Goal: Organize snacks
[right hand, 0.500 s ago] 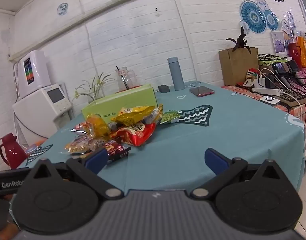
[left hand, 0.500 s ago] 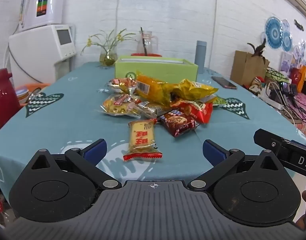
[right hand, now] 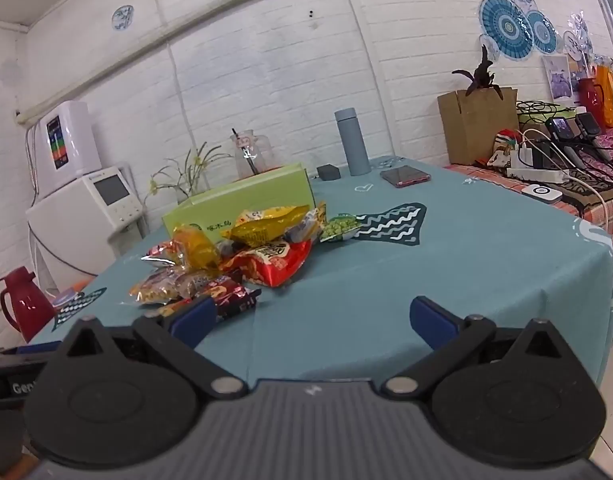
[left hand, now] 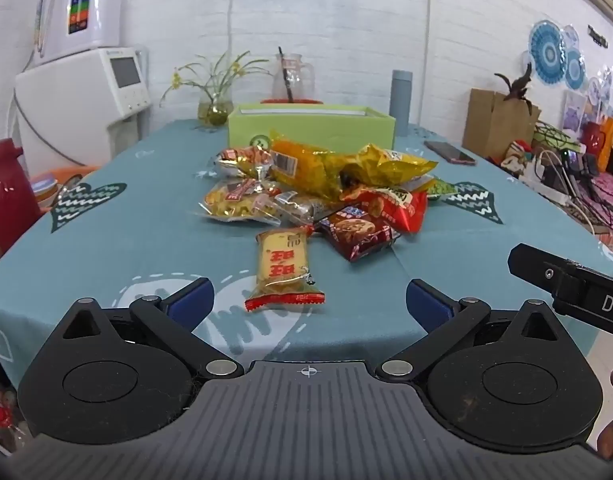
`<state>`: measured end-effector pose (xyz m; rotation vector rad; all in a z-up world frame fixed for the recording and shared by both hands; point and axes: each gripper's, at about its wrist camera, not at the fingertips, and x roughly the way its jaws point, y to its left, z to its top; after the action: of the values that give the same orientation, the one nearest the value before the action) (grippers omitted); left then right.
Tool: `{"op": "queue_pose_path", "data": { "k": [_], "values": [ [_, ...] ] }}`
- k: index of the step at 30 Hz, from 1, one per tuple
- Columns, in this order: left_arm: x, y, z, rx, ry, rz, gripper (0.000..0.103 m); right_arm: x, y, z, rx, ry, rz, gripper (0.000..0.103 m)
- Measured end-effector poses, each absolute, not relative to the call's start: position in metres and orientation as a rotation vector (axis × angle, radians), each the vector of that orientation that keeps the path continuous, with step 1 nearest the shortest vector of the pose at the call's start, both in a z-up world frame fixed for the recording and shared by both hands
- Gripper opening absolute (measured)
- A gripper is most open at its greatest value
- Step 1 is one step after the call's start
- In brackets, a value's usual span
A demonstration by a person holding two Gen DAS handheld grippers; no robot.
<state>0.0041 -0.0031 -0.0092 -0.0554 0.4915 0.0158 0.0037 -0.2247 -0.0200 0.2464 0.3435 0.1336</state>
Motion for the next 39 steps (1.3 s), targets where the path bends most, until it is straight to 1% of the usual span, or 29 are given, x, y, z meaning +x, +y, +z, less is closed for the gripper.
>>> {"op": "queue_pose_path", "data": {
  "k": [39],
  "values": [
    [0.0094, -0.0013, -0.0169, -0.052, 0.526, 0.023, 0.092, 0.0087, -0.2177, -0.0281, 0.225, 0.378, 0.156, 0.102]
  ]
}}
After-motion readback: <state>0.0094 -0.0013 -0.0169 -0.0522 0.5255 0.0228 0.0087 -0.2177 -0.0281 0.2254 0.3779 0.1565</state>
